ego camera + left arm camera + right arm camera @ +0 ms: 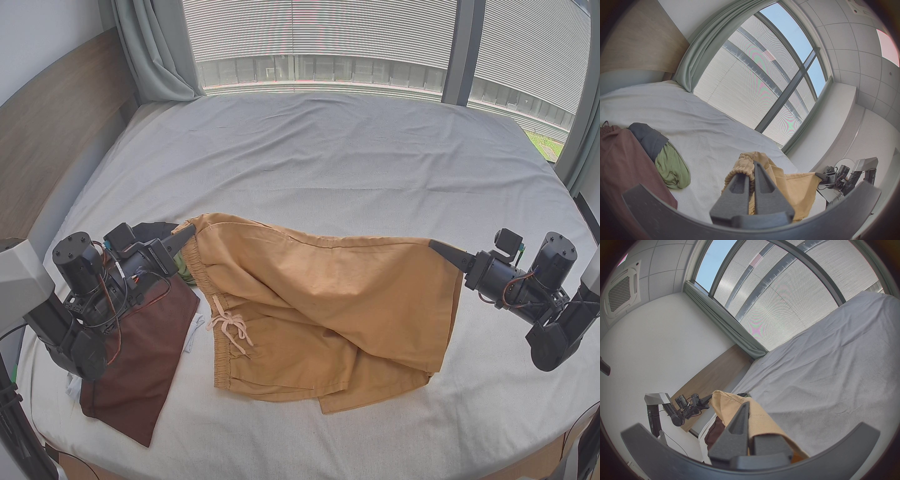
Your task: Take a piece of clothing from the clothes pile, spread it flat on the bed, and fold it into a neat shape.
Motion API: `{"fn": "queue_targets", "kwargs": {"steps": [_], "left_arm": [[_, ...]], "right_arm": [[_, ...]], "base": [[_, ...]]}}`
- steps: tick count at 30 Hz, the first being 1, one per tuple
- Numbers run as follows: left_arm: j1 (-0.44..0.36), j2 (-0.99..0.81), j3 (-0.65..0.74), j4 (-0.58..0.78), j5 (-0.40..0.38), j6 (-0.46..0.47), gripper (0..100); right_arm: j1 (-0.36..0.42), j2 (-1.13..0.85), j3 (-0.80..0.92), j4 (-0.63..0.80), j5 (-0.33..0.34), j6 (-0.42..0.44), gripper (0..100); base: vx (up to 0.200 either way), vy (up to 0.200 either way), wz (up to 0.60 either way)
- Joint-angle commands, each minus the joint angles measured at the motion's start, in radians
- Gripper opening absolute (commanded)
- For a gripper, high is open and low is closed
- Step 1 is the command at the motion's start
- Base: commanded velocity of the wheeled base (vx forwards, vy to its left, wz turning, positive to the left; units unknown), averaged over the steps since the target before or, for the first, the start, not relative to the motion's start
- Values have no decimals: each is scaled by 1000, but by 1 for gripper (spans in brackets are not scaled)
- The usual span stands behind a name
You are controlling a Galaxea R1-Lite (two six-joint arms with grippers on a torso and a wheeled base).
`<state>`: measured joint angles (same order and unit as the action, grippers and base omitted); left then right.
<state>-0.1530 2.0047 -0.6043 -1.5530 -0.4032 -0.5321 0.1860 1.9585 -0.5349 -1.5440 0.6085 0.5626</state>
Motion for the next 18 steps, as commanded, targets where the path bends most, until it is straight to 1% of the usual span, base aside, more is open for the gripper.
{"fn": "queue_targets", "kwargs": {"steps": [1,18], "left_arm": [[-2,9,1,-1,0,0,0],[1,26,-20,-1,0,1,0]], "right_arm": [[-10,-6,-8,-1,0,0,0],[-29,-27,-22,1,0,0,0]], "base": [[0,0,0],[0,0,0]]}}
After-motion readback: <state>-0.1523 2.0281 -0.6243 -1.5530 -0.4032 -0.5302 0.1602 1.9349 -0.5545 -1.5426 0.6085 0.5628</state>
